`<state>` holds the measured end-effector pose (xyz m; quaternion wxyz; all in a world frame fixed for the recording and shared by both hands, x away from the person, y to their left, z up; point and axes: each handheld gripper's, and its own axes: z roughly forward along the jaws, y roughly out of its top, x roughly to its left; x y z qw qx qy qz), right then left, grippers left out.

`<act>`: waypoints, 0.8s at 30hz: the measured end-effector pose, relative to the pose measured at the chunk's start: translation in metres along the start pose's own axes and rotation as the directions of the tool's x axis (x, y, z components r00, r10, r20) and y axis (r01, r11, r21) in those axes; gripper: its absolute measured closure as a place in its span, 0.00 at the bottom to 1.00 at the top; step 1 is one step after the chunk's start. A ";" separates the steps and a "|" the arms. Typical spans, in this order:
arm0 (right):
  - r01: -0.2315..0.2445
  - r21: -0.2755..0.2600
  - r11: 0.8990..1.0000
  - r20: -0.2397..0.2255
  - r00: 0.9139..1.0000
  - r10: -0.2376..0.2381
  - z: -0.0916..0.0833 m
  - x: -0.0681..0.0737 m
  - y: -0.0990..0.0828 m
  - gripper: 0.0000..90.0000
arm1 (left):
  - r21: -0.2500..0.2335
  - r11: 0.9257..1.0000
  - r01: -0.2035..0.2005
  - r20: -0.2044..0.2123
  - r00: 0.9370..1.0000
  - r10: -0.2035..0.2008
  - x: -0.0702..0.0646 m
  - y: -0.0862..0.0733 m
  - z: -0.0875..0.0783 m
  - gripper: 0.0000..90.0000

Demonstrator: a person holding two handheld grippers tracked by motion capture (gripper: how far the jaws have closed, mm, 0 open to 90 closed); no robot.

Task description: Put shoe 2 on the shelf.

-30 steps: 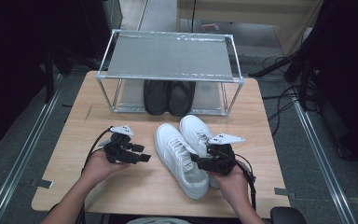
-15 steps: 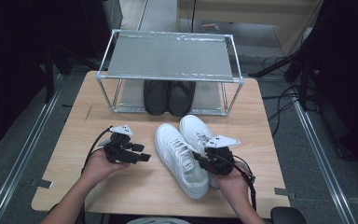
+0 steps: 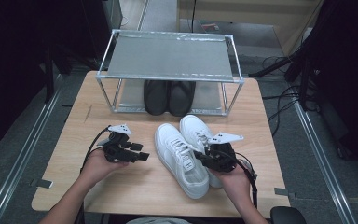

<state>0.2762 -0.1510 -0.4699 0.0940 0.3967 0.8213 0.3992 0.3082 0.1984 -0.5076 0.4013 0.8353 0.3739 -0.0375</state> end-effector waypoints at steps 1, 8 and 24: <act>-0.002 0.001 1.000 -0.003 1.000 0.002 0.000 -0.001 0.000 0.81 | 0.000 1.000 0.002 -0.001 1.000 -0.002 0.000 0.000 0.000 0.46; -0.009 0.006 1.000 -0.014 1.000 0.009 -0.002 -0.003 0.001 0.82 | -0.012 1.000 0.006 -0.005 1.000 -0.006 0.003 -0.001 -0.004 0.46; 0.014 0.009 1.000 -0.042 0.999 -0.013 -0.017 -0.018 0.008 0.84 | -0.026 0.999 0.030 -0.032 0.999 -0.031 0.006 -0.006 -0.010 0.46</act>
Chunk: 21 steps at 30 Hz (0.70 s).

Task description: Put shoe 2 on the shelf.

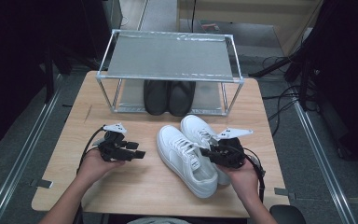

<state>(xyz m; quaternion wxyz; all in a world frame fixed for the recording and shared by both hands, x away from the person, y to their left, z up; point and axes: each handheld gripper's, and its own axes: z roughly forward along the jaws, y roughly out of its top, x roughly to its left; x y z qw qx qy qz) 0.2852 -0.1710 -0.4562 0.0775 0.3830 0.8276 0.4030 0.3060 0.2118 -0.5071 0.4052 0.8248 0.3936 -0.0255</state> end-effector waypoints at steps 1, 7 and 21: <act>0.004 -0.008 1.000 -0.002 1.000 -0.004 -0.002 0.000 0.001 0.85 | -0.002 1.000 0.000 -0.005 1.000 0.000 0.001 -0.001 -0.001 0.46; 0.030 -0.024 0.999 -0.040 0.999 -0.031 -0.008 -0.004 0.010 0.85 | -0.025 0.999 0.033 -0.027 0.999 -0.033 0.005 -0.009 -0.014 0.45; 0.140 -0.006 0.990 -0.191 0.972 -0.139 0.001 -0.005 0.046 0.86 | -0.062 0.994 0.085 -0.125 0.988 -0.092 0.019 -0.033 -0.039 0.44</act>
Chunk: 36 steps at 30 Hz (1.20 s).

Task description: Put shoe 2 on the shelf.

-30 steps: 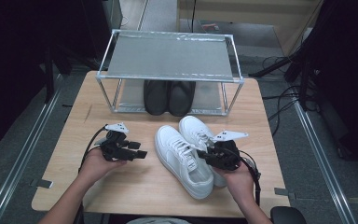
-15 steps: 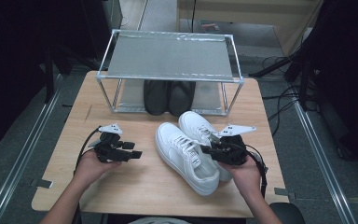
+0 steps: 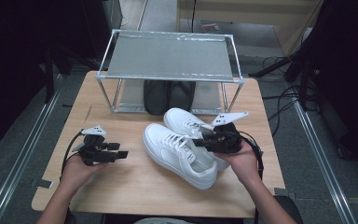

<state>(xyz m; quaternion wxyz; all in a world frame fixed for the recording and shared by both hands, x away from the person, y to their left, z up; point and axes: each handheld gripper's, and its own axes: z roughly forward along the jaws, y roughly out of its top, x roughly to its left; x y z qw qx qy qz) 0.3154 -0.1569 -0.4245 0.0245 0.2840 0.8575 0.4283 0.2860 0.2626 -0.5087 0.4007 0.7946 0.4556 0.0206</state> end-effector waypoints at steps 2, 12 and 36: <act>0.000 0.015 1.000 -0.036 0.999 0.001 0.001 0.000 0.006 0.86 | -0.002 1.000 0.006 -0.002 1.000 -0.006 0.002 -0.002 -0.002 0.44; 0.087 -0.004 0.996 -0.170 0.982 -0.087 0.001 -0.004 0.055 0.86 | -0.022 0.999 0.027 -0.023 0.999 -0.028 0.012 -0.005 -0.012 0.44; 0.178 -0.066 0.982 -0.220 0.957 -0.189 0.001 0.024 0.154 0.86 | -0.038 0.998 0.049 -0.030 0.998 -0.050 0.019 -0.009 -0.017 0.44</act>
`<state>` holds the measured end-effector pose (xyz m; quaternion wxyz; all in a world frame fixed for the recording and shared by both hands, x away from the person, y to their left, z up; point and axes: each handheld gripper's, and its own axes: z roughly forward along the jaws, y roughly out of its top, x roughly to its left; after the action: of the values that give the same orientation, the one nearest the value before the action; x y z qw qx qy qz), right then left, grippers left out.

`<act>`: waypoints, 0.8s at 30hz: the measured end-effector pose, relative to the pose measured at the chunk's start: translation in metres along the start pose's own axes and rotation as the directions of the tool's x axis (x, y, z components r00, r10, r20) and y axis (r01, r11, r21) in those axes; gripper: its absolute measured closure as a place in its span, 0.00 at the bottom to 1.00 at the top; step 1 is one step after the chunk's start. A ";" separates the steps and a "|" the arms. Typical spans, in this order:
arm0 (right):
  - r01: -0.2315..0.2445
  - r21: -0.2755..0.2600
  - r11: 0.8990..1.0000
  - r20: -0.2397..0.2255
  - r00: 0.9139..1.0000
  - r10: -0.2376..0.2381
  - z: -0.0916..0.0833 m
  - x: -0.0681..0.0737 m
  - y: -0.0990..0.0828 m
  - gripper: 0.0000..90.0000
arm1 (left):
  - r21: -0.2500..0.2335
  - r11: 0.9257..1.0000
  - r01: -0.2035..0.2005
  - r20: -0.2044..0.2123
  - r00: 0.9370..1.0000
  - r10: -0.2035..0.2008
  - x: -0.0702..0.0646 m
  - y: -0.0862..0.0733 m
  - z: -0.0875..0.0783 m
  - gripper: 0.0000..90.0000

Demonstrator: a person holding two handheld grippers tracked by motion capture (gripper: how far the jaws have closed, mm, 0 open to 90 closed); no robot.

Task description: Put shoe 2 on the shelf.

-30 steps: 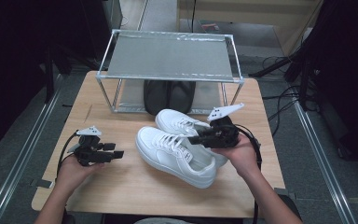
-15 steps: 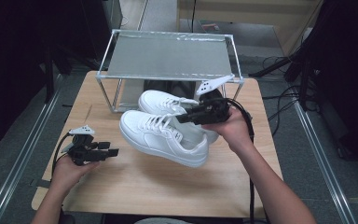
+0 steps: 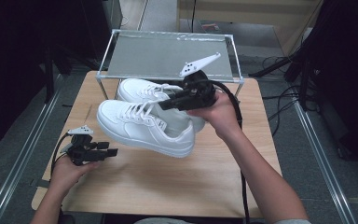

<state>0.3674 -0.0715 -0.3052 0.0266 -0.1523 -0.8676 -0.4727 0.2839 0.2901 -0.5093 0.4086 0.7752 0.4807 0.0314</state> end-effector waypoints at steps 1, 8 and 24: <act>0.006 -0.003 1.000 0.000 1.000 -0.006 0.000 0.000 0.004 0.86 | 0.000 1.000 0.002 0.002 1.000 -0.002 0.000 0.000 0.000 0.44; -0.019 -0.054 0.998 0.033 0.999 0.021 -0.007 -0.003 0.035 0.86 | 0.011 1.000 -0.009 0.014 1.000 0.009 -0.003 0.000 0.002 0.44; -0.140 -0.112 0.984 0.283 0.944 0.166 -0.020 -0.045 0.096 0.85 | 0.017 0.999 -0.044 0.029 0.999 0.044 -0.008 0.001 0.006 0.44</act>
<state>0.4362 -0.0498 -0.2247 -0.0717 -0.2884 -0.8253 -0.4801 0.2833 0.2797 -0.5100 0.4077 0.7896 0.4579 0.0248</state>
